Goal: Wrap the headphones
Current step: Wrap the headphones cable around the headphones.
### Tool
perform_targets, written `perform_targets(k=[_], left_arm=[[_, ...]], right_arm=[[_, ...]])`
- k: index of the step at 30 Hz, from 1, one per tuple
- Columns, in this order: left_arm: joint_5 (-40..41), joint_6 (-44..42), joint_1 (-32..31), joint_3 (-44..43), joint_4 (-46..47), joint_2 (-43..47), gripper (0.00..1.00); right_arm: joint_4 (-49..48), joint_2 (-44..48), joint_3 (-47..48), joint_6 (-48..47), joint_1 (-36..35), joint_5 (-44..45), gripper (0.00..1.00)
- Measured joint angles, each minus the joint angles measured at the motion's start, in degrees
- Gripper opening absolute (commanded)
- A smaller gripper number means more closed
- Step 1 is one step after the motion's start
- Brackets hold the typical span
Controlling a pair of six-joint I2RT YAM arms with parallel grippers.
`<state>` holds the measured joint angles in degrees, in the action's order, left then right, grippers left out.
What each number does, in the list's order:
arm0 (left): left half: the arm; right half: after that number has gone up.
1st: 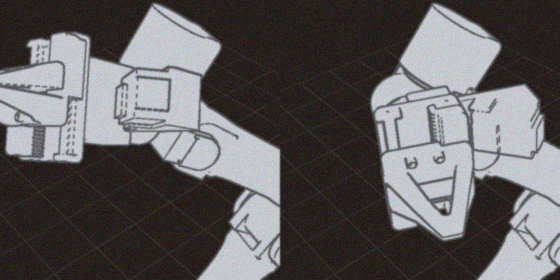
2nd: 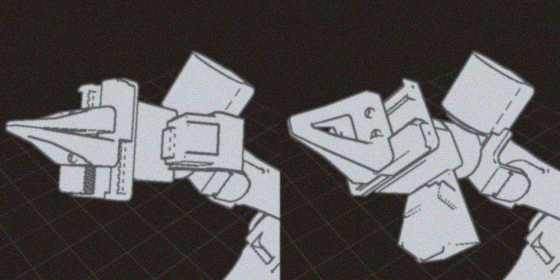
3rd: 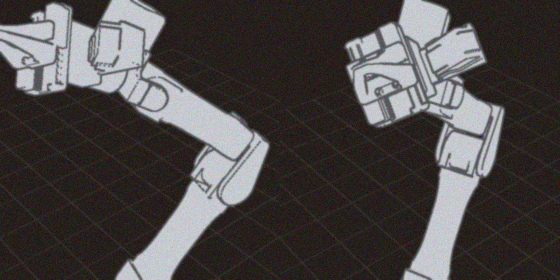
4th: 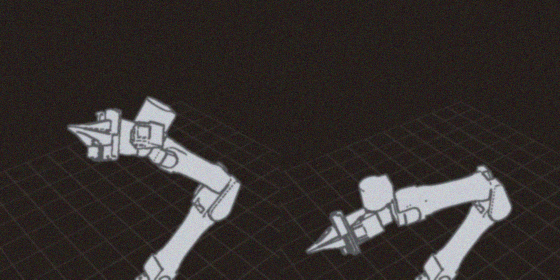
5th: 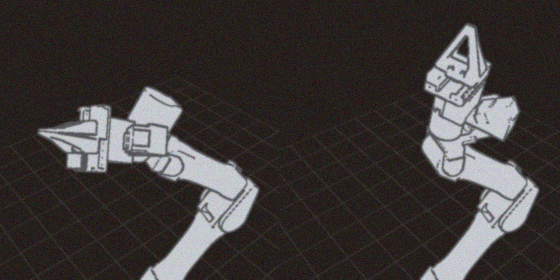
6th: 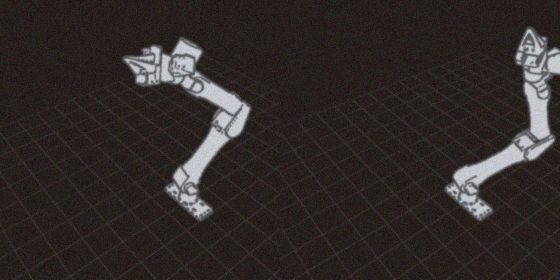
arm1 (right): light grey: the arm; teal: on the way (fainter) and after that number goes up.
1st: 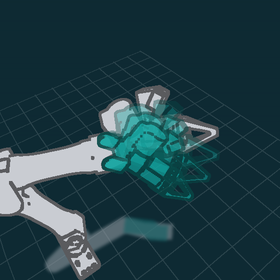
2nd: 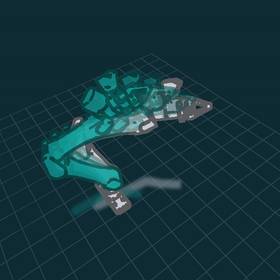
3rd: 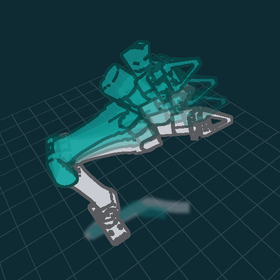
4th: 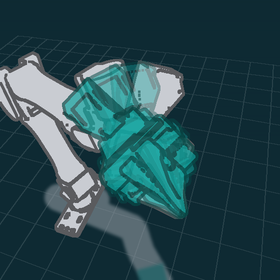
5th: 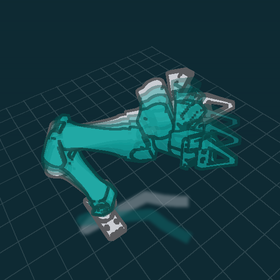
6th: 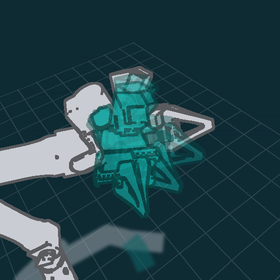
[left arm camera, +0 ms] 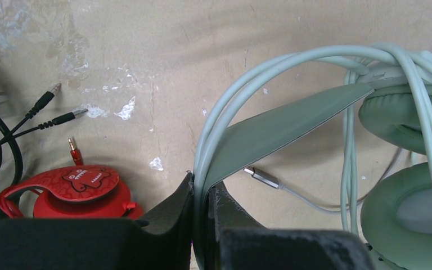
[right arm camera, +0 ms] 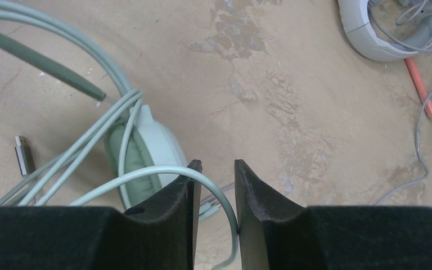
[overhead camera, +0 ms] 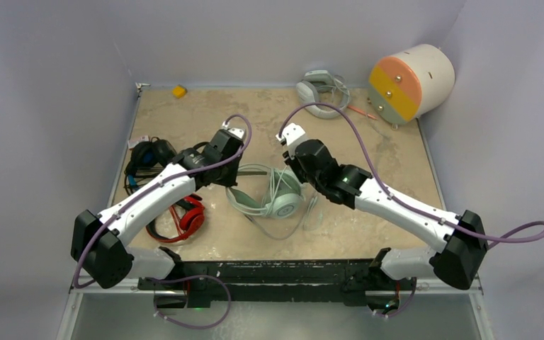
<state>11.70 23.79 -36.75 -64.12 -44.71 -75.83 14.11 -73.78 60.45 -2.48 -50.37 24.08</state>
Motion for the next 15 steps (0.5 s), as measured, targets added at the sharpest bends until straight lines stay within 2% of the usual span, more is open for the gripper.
perform_targets(k=[5, 15], left_arm=[[-0.9, -1.9, -1.6, 0.0, -0.8, 0.0, 0.00], [-9.1, -5.2, -4.0, 0.0, -1.5, 1.7, 0.00]], right_arm=[[0.7, -1.6, 1.5, 0.6, 3.3, -3.5, 0.29], [0.9, -5.9, 2.9, 5.4, 15.1, -18.8, 0.29]])
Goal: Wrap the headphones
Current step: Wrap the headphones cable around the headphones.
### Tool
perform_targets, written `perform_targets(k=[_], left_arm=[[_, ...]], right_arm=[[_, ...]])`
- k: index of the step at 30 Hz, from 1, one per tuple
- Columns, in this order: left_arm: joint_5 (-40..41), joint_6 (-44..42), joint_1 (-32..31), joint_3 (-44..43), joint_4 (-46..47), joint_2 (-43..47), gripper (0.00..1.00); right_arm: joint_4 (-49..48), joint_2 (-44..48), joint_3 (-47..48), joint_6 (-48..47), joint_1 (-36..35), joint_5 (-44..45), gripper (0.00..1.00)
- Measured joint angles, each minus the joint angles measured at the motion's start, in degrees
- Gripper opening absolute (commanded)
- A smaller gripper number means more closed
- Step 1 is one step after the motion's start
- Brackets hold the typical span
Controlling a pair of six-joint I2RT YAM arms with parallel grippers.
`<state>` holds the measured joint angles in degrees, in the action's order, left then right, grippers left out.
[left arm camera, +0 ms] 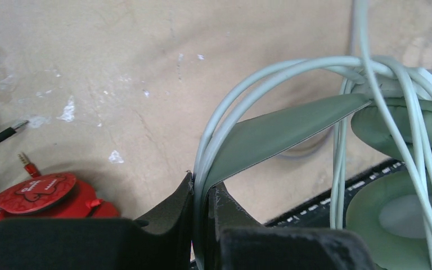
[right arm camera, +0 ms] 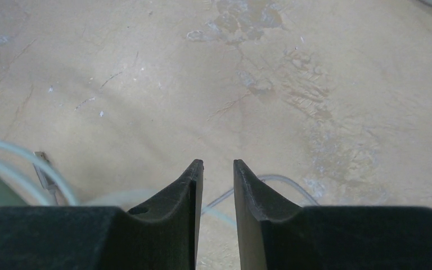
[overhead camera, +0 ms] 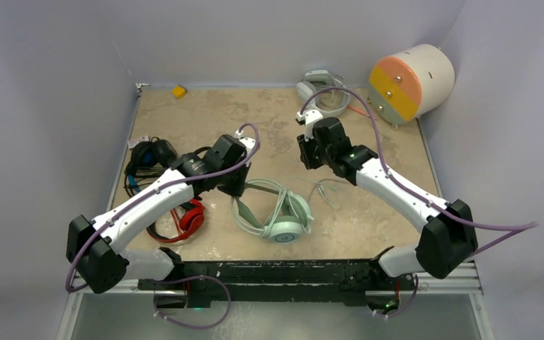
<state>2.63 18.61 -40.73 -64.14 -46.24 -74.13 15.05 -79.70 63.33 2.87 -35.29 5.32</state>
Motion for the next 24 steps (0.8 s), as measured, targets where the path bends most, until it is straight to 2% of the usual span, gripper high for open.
perform_targets(k=[6, 12, 20, 24], left_arm=[[-5.2, -0.2, -0.3, -0.7, -1.5, 4.0, 0.00], [-11.5, 1.6, -0.3, -5.6, -2.9, 5.1, 0.00], [-25.8, 5.1, 0.3, -7.8, -2.5, 4.7, 0.00], [-36.9, 6.8, 5.9, -7.8, -0.5, 4.7, 0.00]], right_arm=[[-1.8, -1.1, -1.2, 3.0, 4.5, -7.7, 0.29], [-3.4, -0.3, -5.4, 5.5, 6.1, -12.0, 0.29], [-3.3, 8.9, -8.8, 7.0, 7.2, -12.2, 0.32], [-3.3, 15.1, -11.0, 7.9, 8.0, -10.2, 0.34]])
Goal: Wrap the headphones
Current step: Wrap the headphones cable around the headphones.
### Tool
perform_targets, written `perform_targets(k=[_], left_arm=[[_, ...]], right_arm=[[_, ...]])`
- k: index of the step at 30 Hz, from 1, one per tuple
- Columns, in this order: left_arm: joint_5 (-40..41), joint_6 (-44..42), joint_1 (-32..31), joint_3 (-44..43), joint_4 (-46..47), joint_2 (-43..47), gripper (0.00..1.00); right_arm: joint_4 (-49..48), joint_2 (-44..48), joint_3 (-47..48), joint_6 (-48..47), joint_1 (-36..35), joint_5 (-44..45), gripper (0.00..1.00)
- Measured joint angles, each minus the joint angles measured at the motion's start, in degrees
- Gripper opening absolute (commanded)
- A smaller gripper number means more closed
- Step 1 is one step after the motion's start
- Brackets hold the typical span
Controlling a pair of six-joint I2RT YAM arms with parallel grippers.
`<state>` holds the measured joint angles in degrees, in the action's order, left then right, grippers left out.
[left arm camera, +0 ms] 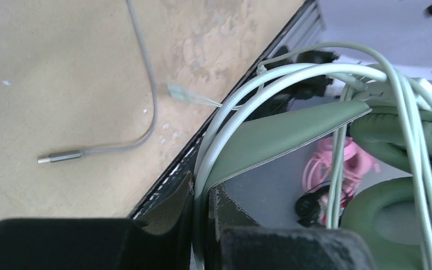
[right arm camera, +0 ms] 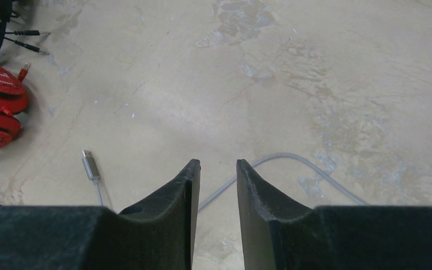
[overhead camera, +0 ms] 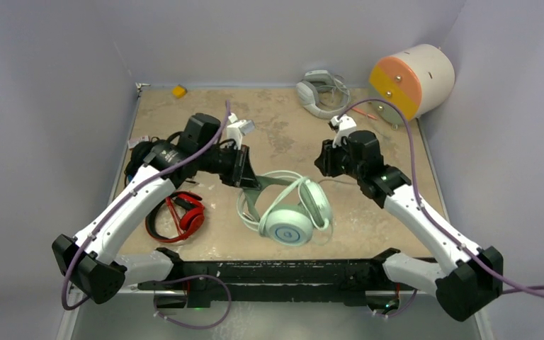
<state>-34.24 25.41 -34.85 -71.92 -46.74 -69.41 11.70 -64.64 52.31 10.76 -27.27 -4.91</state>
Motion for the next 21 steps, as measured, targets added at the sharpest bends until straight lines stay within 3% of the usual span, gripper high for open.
perform_targets(k=[5, 14, 21], left_arm=[[-7.6, 2.6, 6.4, -0.8, 2.3, 0.0, 0.00], [-13.2, 6.0, 7.9, -8.9, 3.0, -0.2, 0.00], [-13.5, 7.1, 8.2, -13.6, 2.9, -1.5, 0.00]], right_arm=[[0.0, 7.3, -4.9, 1.7, 0.3, 2.0, 0.35], [-3.0, 24.0, -18.9, 6.0, 0.3, 2.3, 0.47], [-5.2, 31.7, -21.3, 6.9, 0.4, 0.7, 0.74]])
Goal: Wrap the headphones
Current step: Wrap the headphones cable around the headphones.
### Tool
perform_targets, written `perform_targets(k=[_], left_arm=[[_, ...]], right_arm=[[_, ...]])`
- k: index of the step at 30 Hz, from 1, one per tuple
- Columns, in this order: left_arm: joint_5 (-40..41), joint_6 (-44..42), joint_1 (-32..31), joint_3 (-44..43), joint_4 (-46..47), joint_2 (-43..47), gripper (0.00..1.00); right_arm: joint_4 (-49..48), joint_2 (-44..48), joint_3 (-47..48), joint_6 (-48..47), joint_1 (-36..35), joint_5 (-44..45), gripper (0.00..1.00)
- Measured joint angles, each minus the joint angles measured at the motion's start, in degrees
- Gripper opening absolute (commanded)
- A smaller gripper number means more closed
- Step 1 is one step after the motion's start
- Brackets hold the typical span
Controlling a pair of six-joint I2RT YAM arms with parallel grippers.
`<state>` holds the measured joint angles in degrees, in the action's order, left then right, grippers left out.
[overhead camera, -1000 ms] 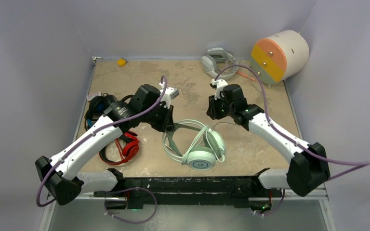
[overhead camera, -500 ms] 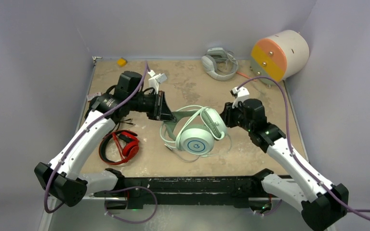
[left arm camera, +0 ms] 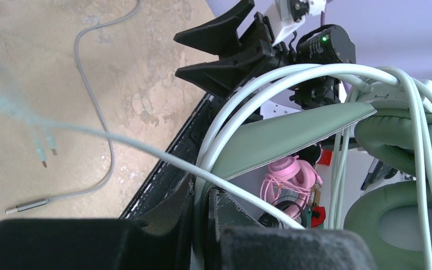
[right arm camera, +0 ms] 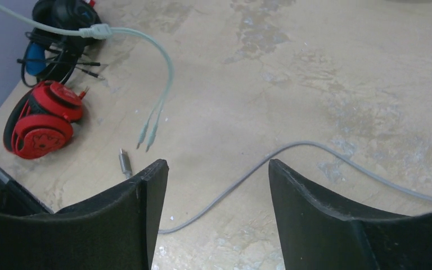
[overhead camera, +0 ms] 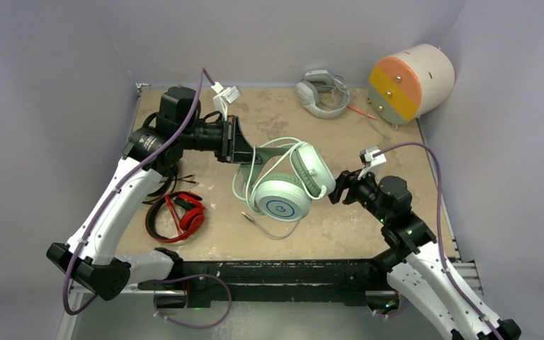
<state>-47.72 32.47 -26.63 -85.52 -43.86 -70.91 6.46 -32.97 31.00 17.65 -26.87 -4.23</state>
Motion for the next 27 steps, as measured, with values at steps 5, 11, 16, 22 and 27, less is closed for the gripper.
perform_targets(k=[5, 11, 16, 22, 27], left_arm=[[1.0, 0.0, 0.0, -0.2, -0.9, -0.5, 0.00], [6.6, -0.6, 0.0, -2.3, -5.2, -1.5, 0.00], [9.6, -0.7, 0.0, -2.3, -8.0, -2.2, 0.00], [10.6, -0.7, 0.0, -2.3, -9.2, -2.3, 0.00], [10.7, -0.7, 0.0, -2.3, -10.1, -2.3, 0.00]], right_arm=[[-4.8, 1.4, -3.3, 1.2, 0.0, -4.5, 0.79], [-13.8, -4.0, -6.6, 4.4, 0.0, -9.9, 0.82], [-27.8, -14.4, -9.0, 8.9, 0.0, -17.4, 0.97], [-43.1, -26.1, -9.9, 11.5, -1.1, -23.1, 0.92], [-51.5, -33.7, -8.5, 9.2, -7.6, -24.1, 0.86]])
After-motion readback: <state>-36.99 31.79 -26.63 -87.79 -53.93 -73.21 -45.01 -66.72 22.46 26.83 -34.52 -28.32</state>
